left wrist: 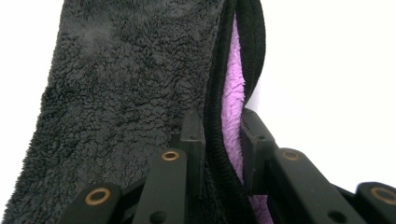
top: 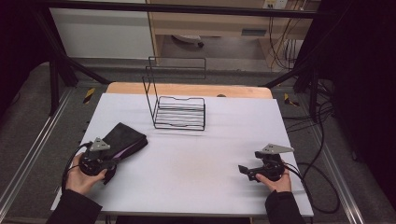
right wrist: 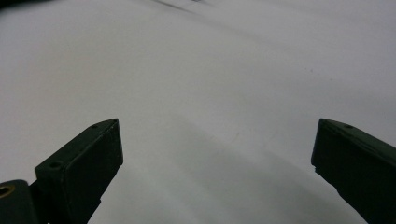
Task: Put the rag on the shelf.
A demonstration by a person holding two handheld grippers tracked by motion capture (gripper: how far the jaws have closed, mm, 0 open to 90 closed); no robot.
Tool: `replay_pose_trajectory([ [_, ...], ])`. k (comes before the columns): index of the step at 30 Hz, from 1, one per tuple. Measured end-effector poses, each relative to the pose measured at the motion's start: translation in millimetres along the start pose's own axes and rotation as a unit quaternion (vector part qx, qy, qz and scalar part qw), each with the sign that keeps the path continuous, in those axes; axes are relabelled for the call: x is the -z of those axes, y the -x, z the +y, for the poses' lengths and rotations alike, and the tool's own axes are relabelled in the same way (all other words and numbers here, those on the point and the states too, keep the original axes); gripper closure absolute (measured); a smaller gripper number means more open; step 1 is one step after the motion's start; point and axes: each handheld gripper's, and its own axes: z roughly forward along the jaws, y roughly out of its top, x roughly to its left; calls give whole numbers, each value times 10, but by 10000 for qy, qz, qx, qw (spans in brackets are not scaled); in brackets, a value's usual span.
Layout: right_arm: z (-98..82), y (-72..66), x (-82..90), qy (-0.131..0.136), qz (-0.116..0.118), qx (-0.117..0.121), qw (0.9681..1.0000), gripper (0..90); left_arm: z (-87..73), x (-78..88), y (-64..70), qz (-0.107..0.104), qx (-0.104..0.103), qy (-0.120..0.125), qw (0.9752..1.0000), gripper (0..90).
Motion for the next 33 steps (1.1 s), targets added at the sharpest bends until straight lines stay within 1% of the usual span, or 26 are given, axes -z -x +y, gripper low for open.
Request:
replay_pose_trajectory([
  [3,1,1,-1,12,4,5,10000,29,18,27,12,-33,-5,41,10000,743],
  [6,1,1,-2,7,12,-8,10000,29,36,38,52,-147,-35,43,9999,745],
  [10,2,1,2,10,13,0,10000,30,61,37,146,-307,-98,62,9995,745],
  [17,3,1,5,4,22,-11,10000,30,87,61,303,-596,-137,80,9981,745],
  [20,4,0,8,5,26,-14,10000,30,97,71,384,-740,-140,89,9971,744],
  [24,4,0,10,6,24,-15,10000,30,109,68,506,-908,-240,28,9956,743],
  [25,3,-3,10,6,28,-29,10000,30,110,57,533,-932,-280,-65,9952,742],
  [26,3,-4,11,6,30,-32,10000,30,110,34,560,-904,-351,-186,9951,738],
  [27,3,-6,13,5,31,-36,10000,30,103,10,580,-854,-389,-253,9953,735],
  [29,3,-4,15,-3,25,-29,10000,30,99,-36,611,-843,-453,-408,9946,718],
  [32,4,-3,18,8,17,-21,10000,30,123,-37,634,-845,-487,-393,9945,665],
  [33,4,0,14,16,12,-19,10000,30,134,-32,638,-874,-468,-338,9945,594],
])
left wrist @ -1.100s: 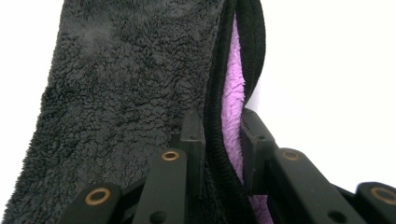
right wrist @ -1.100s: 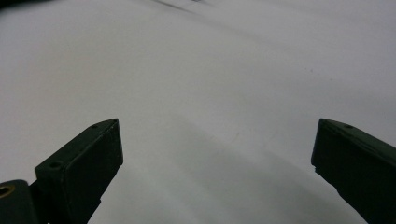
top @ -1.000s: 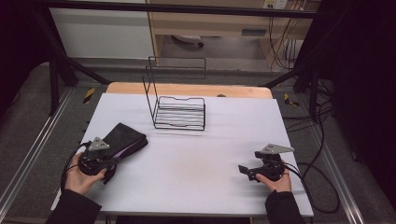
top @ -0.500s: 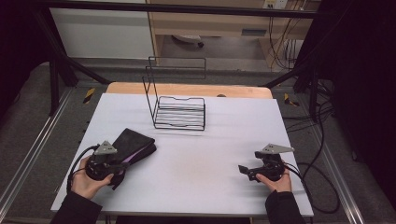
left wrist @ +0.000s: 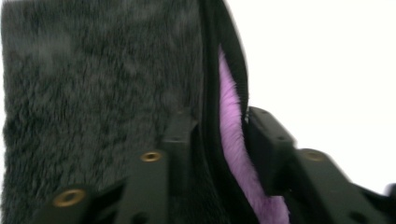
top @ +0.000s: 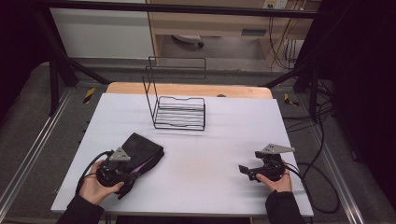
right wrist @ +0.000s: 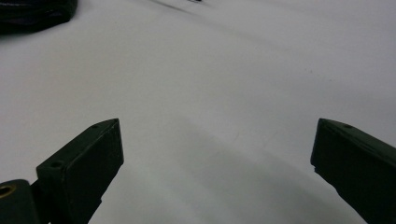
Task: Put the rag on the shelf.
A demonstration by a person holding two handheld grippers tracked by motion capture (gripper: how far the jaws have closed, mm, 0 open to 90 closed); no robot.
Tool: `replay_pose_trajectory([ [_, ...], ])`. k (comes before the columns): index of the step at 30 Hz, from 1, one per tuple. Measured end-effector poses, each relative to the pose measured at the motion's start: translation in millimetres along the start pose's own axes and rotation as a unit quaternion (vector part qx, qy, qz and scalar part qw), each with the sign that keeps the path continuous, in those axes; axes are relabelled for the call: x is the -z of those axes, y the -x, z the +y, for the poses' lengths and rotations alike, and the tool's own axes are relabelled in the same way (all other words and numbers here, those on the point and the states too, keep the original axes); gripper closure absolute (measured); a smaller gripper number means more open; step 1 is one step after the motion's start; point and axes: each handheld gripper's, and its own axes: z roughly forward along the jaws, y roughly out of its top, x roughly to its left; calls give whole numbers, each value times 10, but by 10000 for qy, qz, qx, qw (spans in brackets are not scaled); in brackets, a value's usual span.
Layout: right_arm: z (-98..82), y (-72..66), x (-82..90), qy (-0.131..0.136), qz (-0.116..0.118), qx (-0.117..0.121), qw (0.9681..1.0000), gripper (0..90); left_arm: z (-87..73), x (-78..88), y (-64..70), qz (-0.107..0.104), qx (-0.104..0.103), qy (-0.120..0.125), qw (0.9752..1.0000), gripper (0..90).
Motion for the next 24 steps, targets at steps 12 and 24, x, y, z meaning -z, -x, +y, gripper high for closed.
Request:
replay_pose_trajectory([
  [12,1,4,2,5,-43,14,10000,30,596,-355,45,384,56,281,9989,387],
  [24,1,4,-25,-15,-49,46,10000,31,721,-830,92,1091,-224,-118,9937,413],
])
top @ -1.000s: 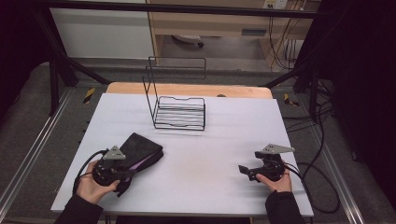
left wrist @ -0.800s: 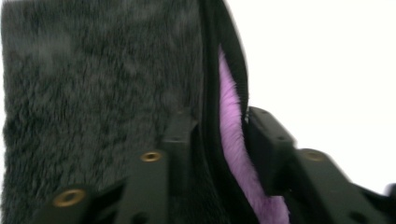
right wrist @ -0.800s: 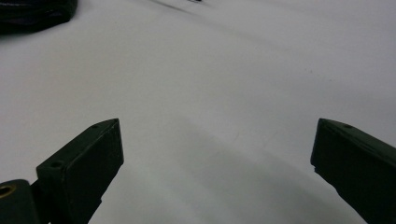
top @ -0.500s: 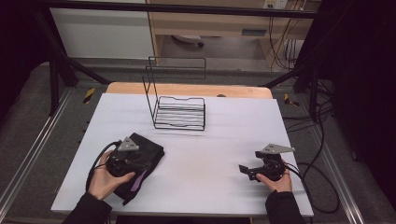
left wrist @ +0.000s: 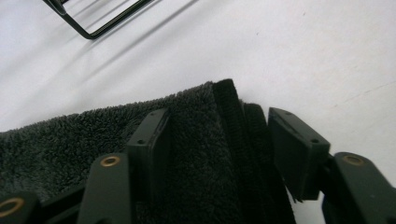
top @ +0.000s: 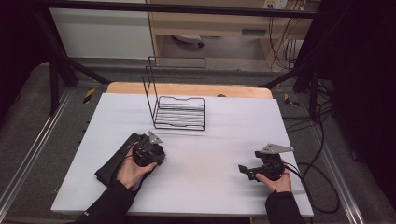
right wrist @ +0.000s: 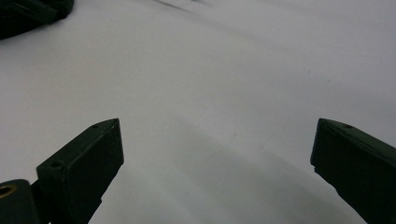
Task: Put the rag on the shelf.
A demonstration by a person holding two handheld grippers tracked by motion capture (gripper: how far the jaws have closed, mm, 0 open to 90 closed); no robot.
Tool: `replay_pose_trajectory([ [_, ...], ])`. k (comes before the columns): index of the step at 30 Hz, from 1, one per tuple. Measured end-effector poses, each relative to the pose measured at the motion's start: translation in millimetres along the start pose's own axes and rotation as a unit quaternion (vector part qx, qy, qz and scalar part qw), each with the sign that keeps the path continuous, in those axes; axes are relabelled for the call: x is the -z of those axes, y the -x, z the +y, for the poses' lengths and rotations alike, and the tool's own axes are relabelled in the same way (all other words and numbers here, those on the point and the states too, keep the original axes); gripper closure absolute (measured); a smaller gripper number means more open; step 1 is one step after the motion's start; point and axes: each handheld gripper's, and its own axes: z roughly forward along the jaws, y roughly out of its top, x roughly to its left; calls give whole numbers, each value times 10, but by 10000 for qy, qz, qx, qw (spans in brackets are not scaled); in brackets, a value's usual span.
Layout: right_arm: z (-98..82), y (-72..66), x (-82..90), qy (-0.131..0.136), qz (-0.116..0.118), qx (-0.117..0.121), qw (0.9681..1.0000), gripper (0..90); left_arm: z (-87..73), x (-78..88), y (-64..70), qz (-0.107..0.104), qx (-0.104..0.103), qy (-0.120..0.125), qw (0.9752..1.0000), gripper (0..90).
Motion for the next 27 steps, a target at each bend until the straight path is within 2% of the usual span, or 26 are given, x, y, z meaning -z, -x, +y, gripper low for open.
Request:
replay_pose_trajectory([
  [5,2,1,-4,-8,5,31,10000,32,14,7,-9,173,-37,-59,9998,560],
  [8,0,0,-11,-19,18,28,10000,32,19,22,-43,138,49,-53,9999,658],
  [12,2,1,-10,-5,29,11,10000,33,12,51,-128,-117,283,18,9995,717],
  [13,3,4,-8,-3,33,14,10000,33,6,69,-164,-238,423,80,9988,733],
  [15,3,4,-7,-2,34,13,10000,33,0,105,-206,-376,573,189,9975,738],
  [20,9,11,2,18,24,23,10000,33,13,253,-257,-567,758,501,9942,751],
  [25,11,8,7,37,21,-16,10000,36,59,321,-183,-936,960,762,9880,754],
  [27,11,10,4,40,23,4,10000,37,99,314,-92,-984,958,763,9876,755],
])
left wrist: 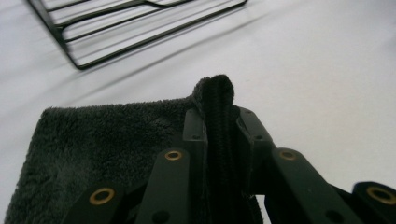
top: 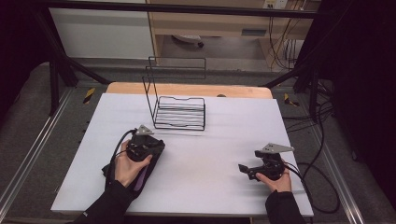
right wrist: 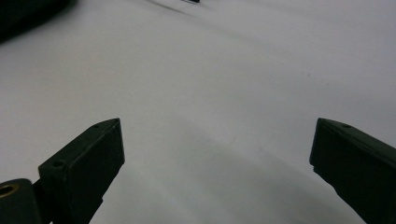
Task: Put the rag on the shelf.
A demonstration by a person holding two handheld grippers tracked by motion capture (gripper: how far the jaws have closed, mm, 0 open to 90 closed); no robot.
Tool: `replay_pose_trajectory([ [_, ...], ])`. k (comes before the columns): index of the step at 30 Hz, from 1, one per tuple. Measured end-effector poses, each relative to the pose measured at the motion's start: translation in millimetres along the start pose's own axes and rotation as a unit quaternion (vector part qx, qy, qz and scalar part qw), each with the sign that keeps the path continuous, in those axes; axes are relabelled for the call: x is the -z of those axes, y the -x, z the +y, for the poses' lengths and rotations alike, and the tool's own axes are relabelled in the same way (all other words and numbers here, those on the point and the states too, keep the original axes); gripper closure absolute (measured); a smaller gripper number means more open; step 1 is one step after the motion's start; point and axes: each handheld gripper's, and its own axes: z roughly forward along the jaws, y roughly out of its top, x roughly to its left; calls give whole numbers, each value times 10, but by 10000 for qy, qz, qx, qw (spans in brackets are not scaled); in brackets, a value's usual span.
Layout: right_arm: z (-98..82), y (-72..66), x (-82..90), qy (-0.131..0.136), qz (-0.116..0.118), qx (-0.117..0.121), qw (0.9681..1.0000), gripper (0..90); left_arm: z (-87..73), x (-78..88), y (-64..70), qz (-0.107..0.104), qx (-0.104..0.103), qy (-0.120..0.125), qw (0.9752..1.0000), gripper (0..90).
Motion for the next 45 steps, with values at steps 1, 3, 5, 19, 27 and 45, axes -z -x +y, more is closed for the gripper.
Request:
replay_pose_trajectory([
  [1,0,-1,0,-13,-1,-2,10000,37,8,-23,53,-15,-25,-22,10000,755],
  [3,-1,-2,-9,-15,0,-6,10000,39,18,-78,164,-71,-45,-70,9999,754],
  [5,0,-5,-11,-24,3,-7,10000,40,30,-127,277,-118,-110,-142,9998,754],
  [19,22,-54,-19,84,11,61,9999,60,79,-378,327,-600,-95,-377,9974,668],
  [27,98,-205,-53,185,65,28,9998,87,59,185,120,-565,-319,94,9979,462],
  [45,619,-1095,-754,119,226,138,9996,169,-856,562,-853,10,172,-396,9991,452],
])
